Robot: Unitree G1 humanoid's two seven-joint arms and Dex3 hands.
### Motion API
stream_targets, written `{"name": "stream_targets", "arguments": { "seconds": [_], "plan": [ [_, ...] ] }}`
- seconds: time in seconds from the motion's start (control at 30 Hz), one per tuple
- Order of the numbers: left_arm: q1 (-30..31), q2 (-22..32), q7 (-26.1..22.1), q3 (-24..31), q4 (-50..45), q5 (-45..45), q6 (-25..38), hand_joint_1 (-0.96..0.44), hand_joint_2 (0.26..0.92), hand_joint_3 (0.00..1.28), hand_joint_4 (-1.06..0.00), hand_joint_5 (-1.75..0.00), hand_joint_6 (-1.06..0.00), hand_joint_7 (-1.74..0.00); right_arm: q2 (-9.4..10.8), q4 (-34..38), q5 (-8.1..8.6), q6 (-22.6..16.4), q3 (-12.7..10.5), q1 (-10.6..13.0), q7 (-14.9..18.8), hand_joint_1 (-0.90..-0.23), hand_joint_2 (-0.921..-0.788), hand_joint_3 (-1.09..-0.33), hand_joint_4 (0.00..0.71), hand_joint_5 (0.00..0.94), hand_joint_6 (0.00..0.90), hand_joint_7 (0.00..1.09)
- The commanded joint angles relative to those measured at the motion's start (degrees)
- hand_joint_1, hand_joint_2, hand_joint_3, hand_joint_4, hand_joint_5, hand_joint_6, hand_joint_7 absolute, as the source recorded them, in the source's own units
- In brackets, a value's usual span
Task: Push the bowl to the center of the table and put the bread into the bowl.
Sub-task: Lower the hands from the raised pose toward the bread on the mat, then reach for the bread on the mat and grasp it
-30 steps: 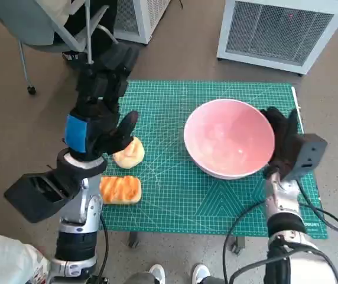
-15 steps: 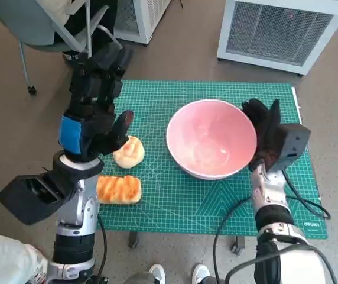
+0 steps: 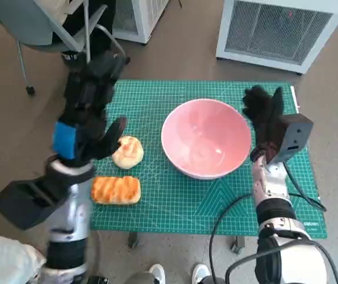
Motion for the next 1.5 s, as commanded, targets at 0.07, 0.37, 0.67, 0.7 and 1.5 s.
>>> {"name": "stream_targets", "arguments": {
  "seconds": [0.07,0.37,0.67,0.7,1.5],
  "plan": [
    [3.4,12.2,-3.8,2.8,-7.0,6.2,6.7,-0.44,0.921,0.39,-0.06,-0.4,0.0,-0.72,-1.4,-7.3,-0.9,-7.8,2.3,0.0,2.9,-0.523,-0.921,-0.826,0.231,0.001,0.01,0.59],
    [7.7,20.9,-7.9,3.8,-11.8,9.2,10.8,-0.44,0.921,0.3,-0.27,-0.13,-0.13,-0.58,-0.6,-28.4,2.9,-15.1,6.5,4.8,11.4,-0.57,-0.921,-0.77,0.256,0.013,0.031,0.65],
    [12.9,27.1,-13.2,4.0,-14.3,11.4,10.2,-0.45,0.921,0.24,-0.37,-0.03,-0.28,-0.39,-0.9,-42.8,4.95,-14.8,10.0,9.9,15.9,-0.578,-0.921,-0.737,0.275,0.019,0.037,0.66],
    [13.7,27.7,-13.7,3.9,-14.6,11.9,10.1,-0.45,0.921,0.23,-0.37,-0.03,-0.28,-0.38,-0.9,-44.3,4.79,-14.2,10.2,10.6,15.8,-0.578,-0.921,-0.736,0.275,0.019,0.037,0.66],
    [22.0,29.9,-17.8,-2.4,-23.5,20.8,20.0,-0.31,0.921,0.09,-0.42,0.0,-0.41,-0.15,-0.3,-48.8,3.37,-11.8,10.9,12.8,14.1,-0.584,-0.921,-0.726,0.284,0.016,0.054,0.68]
  ]
}}
